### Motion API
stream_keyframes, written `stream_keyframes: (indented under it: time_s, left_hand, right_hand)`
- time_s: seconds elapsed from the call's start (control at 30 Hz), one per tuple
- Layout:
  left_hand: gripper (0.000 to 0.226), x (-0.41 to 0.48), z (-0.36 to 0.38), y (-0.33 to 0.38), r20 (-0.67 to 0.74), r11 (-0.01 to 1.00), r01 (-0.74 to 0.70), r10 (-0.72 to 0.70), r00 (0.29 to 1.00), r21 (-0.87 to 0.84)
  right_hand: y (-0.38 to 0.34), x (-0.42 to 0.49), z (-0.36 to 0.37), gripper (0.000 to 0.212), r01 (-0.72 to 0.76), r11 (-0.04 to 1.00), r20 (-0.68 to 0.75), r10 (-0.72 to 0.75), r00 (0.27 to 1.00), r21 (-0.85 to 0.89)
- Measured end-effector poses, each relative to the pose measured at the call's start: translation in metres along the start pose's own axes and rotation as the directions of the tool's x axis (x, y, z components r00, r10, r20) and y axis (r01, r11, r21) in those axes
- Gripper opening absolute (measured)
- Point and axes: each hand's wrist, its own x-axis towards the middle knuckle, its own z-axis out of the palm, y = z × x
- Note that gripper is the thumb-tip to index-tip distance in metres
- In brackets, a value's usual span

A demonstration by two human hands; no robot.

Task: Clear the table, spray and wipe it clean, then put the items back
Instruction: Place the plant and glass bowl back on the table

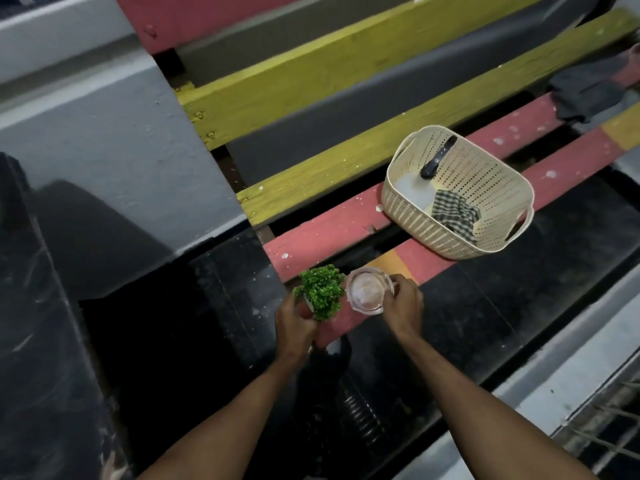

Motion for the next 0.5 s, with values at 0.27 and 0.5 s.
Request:
stream_keyframes:
  time_s: [0.27,0.5]
  left_hand:
    - [0.064,-0.034,-0.147,0.082,-0.083,0.997,-0.067,0.064,0.995,-0.030]
    - [0.056,-0.085,-0.338,0.101,-0.238,0.990,-0.084,0.056,0.970,-0.109]
  right_hand:
    - [-0.116,-0.098,-0.034,0.029,0.086,0.990,0.046,-0.092,0.995,0.115]
    - [-0.234,-0.224,-0.017,0.033,0.229,0.962,0.126,-0.248,0.961,0.151]
